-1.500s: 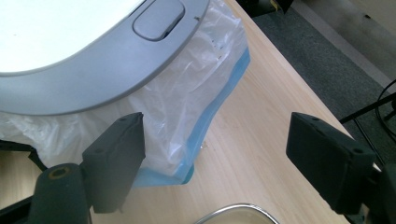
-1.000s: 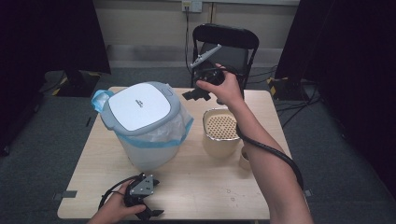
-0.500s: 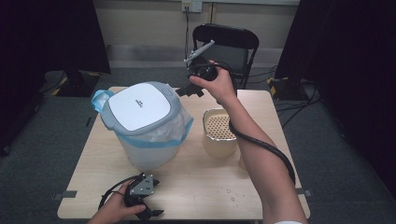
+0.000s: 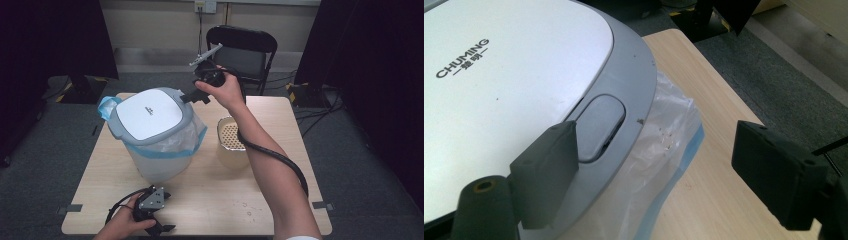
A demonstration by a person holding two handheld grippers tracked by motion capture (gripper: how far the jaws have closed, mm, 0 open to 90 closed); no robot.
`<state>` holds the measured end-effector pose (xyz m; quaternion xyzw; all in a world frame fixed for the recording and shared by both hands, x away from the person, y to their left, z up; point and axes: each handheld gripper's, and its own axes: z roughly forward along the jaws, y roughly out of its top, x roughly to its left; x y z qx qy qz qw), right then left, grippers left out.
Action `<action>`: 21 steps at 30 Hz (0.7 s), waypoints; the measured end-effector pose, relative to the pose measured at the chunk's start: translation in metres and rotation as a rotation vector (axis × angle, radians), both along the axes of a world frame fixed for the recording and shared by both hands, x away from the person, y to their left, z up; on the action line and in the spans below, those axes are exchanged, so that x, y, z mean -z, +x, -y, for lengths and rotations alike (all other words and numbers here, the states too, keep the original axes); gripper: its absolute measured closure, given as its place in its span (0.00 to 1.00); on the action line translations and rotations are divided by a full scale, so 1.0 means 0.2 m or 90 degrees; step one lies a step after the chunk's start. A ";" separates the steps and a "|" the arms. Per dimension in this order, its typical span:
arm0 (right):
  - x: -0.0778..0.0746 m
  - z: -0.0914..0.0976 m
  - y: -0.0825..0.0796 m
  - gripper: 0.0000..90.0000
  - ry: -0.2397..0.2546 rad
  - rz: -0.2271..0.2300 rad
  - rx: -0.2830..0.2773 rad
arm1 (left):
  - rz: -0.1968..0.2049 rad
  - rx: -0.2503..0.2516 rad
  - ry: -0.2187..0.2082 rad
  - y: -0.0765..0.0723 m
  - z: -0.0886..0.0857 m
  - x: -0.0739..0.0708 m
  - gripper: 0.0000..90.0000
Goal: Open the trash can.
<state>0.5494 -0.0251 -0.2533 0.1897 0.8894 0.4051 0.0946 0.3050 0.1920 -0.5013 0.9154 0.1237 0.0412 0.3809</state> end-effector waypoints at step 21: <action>0.06 0.01 0.04 0.19 0.059 -0.014 0.026 | 0.002 0.001 0.005 0.00 0.00 0.00 0.00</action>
